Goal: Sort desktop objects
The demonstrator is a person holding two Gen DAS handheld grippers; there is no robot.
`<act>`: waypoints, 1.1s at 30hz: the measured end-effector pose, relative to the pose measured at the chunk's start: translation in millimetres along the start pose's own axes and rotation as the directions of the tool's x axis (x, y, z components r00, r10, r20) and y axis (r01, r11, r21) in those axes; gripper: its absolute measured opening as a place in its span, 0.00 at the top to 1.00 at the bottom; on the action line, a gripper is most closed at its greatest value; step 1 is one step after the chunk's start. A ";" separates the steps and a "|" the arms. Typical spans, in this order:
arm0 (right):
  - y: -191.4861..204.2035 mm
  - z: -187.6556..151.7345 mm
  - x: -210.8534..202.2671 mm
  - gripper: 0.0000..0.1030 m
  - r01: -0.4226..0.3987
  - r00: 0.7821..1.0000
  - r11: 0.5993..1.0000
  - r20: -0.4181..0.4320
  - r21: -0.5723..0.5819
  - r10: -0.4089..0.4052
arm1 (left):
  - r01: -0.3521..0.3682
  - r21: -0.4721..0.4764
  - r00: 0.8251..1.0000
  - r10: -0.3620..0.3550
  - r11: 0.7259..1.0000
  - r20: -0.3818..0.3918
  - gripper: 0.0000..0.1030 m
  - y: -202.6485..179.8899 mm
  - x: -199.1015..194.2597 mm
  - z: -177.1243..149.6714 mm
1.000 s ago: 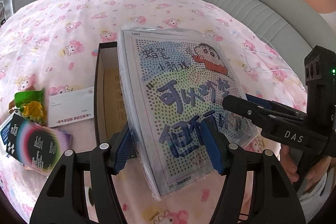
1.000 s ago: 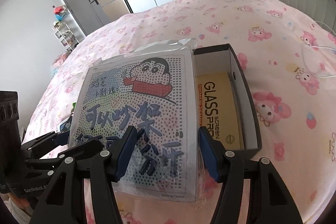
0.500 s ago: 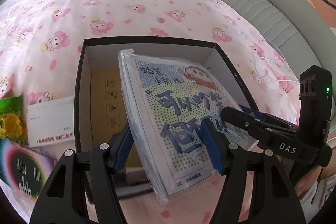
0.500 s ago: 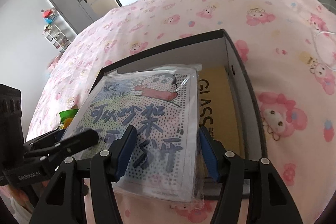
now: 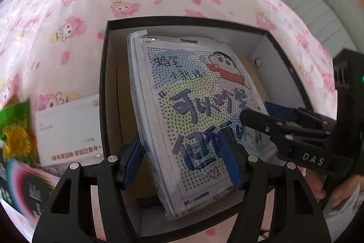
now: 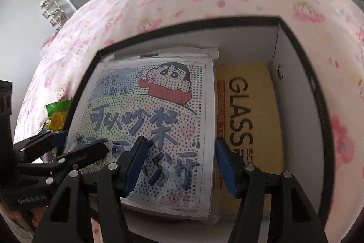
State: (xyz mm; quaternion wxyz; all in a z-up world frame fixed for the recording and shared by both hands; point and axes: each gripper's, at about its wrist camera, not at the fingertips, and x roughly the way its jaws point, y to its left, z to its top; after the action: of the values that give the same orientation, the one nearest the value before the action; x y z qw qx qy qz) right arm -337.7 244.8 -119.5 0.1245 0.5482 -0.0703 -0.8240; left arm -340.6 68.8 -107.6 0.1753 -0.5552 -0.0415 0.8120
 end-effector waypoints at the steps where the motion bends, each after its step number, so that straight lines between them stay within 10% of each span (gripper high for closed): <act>1: -0.3 -0.8 2.8 0.43 0.002 1.000 1.000 -0.012 0.000 -0.002 | -0.017 0.023 1.000 0.017 1.000 -0.018 0.36 -3.3 2.8 0.5; 12: 2.9 -1.6 1.4 0.46 0.012 0.999 1.000 -0.036 -0.009 -0.013 | -0.138 0.058 0.990 0.139 0.989 -0.006 0.38 -12.7 -8.0 -4.7; 33: -15.1 22.8 47.5 0.39 0.046 0.960 0.997 -0.277 0.067 -0.025 | -0.105 0.076 0.991 0.098 0.992 0.087 0.37 -0.8 -23.0 3.7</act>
State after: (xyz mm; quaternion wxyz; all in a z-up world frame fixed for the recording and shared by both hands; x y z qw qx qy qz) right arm -378.2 245.4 -156.5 0.0981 0.6631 -0.0725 -0.7385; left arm -336.4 62.4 -85.6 0.1540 -0.5147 0.0122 0.8433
